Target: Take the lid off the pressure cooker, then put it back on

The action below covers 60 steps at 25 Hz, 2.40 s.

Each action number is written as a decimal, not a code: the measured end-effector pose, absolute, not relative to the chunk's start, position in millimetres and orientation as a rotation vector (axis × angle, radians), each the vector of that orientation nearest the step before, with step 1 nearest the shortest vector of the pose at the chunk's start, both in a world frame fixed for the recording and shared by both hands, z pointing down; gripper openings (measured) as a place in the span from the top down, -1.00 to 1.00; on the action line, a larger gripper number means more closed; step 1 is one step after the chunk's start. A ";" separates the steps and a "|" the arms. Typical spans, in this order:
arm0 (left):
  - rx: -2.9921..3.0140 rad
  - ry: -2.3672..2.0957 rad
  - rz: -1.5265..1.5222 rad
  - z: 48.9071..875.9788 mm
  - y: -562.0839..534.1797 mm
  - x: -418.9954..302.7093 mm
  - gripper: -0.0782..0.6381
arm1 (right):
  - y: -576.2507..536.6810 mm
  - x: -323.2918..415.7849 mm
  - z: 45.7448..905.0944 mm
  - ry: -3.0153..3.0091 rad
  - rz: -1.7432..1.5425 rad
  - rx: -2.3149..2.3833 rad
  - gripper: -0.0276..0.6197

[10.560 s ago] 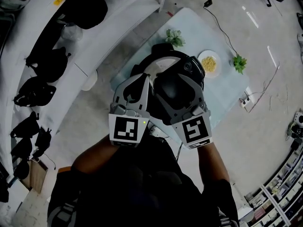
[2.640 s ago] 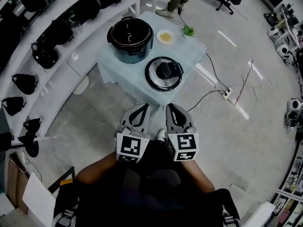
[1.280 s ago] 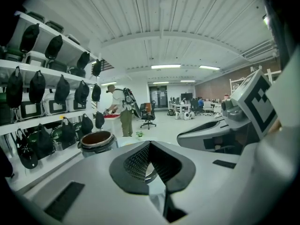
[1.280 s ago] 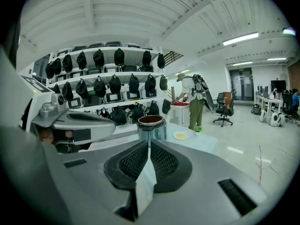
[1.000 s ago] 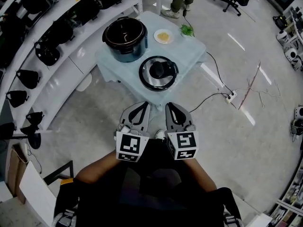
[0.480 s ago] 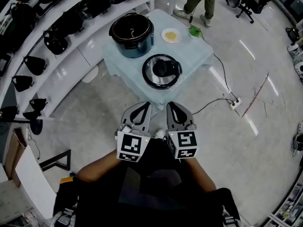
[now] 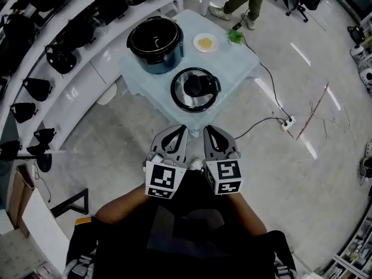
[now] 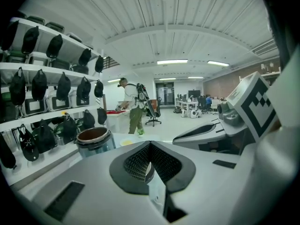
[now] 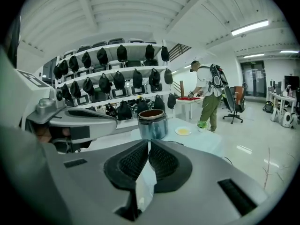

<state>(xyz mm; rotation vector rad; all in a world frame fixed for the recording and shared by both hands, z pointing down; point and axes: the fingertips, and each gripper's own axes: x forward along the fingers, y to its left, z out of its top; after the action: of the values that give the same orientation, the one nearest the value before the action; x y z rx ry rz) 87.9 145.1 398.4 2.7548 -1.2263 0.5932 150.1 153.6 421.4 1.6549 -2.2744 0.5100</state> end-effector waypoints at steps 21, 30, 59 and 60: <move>2.654 -1.225 0.548 416.8 -19.9 47.9 0.76 | -10.0 130.1 457.2 -2.113 0.539 1.623 0.73; 2.612 -1.165 0.650 460.7 -53.7 36.9 0.76 | -44.0 137.8 521.0 -1.977 0.641 1.648 0.38; 2.363 -1.200 0.863 598.7 -106.4 47.0 0.76 | -110.2 140.0 665.0 -1.949 0.688 1.535 -0.06; 2.361 -1.201 0.864 599.4 -106.3 46.3 0.76 | -110.9 140.0 665.9 -1.945 0.681 1.539 -0.06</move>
<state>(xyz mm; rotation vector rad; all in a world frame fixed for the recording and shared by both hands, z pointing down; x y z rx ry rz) 46.3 -106.3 599.4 2.3611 -1.2011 0.8642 140.0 -110.9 665.9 1.5394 -1.9453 0.6806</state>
